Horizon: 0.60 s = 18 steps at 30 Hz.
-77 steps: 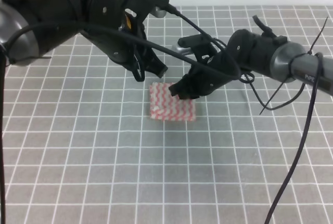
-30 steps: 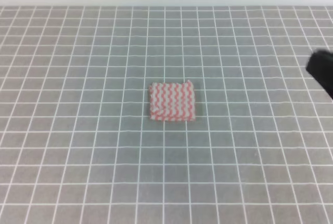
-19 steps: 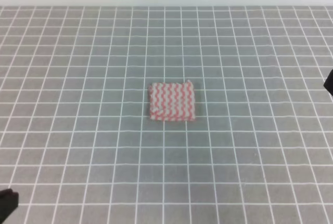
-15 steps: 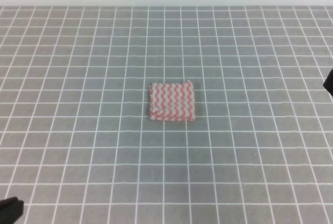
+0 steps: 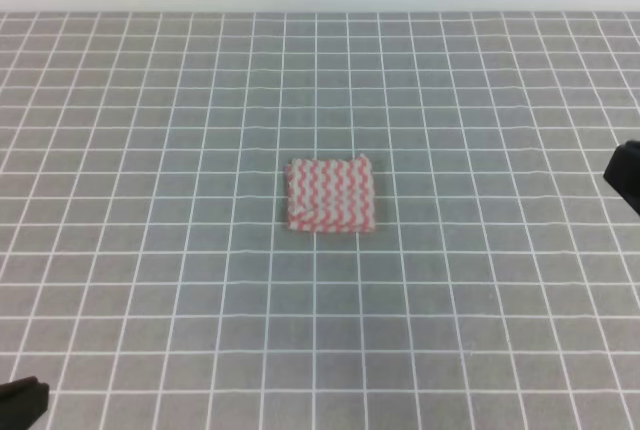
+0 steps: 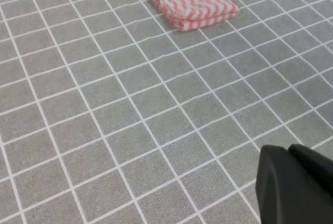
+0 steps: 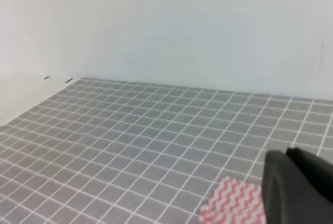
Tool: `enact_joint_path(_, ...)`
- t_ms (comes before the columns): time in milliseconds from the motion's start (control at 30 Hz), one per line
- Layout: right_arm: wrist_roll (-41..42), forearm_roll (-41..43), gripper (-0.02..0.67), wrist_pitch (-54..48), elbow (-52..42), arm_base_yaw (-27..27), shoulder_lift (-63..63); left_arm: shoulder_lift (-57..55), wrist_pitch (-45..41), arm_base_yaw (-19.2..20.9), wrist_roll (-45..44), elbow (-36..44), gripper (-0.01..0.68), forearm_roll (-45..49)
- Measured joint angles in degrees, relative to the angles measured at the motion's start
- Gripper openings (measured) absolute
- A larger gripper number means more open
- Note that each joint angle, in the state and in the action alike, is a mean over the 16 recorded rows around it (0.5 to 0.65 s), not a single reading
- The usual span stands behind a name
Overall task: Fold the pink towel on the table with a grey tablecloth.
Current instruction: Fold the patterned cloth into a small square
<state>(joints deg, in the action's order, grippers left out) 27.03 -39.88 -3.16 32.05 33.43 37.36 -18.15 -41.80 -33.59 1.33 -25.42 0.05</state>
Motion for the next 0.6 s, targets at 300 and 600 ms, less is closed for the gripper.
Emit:
enact_joint_path(300, 0.9, -2.9, -0.016, 6.2, -5.2, -1.6, 0.2, 0.0, -0.1, 0.0, 0.0, 0.0, 0.000, 0.2)
enact_joint_path(600, 10.4, -5.0, -0.016, 9.9, -15.1, -5.2, -2.9, 0.2, -0.1, 0.0, 0.0, 0.0, 0.000, 0.3)
